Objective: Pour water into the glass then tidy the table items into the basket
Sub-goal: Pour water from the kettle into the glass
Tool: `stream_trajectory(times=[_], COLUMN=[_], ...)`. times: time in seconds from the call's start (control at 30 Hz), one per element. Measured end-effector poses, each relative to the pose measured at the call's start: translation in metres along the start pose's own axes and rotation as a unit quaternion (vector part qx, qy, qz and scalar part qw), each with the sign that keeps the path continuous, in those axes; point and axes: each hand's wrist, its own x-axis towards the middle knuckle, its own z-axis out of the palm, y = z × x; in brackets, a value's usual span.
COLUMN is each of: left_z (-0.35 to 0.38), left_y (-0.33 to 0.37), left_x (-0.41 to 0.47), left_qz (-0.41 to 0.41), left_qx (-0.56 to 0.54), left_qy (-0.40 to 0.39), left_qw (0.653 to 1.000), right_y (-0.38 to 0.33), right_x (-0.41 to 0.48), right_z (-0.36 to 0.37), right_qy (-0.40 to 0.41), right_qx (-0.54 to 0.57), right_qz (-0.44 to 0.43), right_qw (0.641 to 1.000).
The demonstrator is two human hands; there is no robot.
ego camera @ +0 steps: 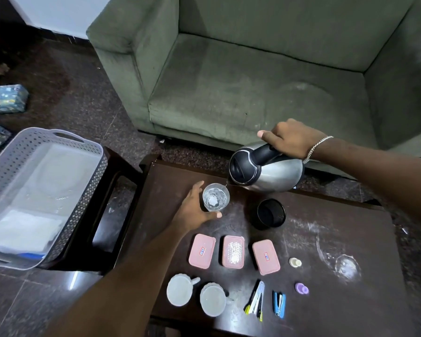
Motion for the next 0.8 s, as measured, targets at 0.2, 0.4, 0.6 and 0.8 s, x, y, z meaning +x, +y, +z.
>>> stream_trajectory(times=[0.2, 0.4, 0.6, 0.8], left_z=[-0.030, -0.077, -0.144, -0.226], left_y=[0.006, 0.017, 0.024, 0.015], left_x=[0.000, -0.004, -0.023, -0.064], left_qz=[0.015, 0.062, 0.091, 0.087], left_qx=[-0.011, 0.030, 0.072, 0.075], left_qy=[-0.007, -0.008, 0.026, 0.128], left_qw=[1.000, 0.998, 0.993, 0.985], right_y=[0.004, -0.012, -0.050, -0.117], right_x=[-0.007, -0.010, 0.000, 0.036], right_z=[-0.011, -0.031, -0.053, -0.061], right_qy=[0.024, 0.043, 0.066, 0.082], right_qx=[0.072, 0.154, 0.257, 0.353], right_qz=[0.031, 0.067, 0.052, 0.029], right_qw=[0.997, 0.985, 0.963, 0.932])
